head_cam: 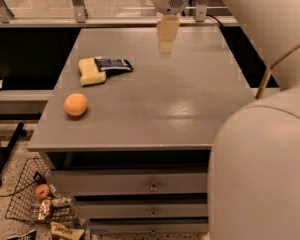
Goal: Move rxbar blueberry near sponge
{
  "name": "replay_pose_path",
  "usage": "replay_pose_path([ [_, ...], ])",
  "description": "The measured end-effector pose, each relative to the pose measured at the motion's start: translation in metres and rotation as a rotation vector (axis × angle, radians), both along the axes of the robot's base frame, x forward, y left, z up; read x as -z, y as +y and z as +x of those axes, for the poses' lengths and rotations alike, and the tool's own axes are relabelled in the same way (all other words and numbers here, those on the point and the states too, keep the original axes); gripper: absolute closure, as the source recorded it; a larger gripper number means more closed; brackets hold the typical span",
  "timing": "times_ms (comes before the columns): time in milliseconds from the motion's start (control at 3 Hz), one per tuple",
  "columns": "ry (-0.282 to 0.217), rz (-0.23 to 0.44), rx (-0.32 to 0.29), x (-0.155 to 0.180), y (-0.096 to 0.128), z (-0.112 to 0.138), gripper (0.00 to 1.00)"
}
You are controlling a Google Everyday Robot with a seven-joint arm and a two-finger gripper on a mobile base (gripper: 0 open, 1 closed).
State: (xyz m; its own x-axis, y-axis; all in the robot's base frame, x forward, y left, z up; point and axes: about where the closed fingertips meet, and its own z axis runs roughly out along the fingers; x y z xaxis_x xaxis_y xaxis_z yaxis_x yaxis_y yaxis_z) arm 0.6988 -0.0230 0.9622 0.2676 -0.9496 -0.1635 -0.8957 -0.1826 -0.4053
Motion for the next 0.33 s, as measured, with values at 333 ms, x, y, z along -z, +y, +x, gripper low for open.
replay_pose_path([
  [333,-0.032,0.041,0.150,-0.0128,-0.0488,-0.0364,0.00],
])
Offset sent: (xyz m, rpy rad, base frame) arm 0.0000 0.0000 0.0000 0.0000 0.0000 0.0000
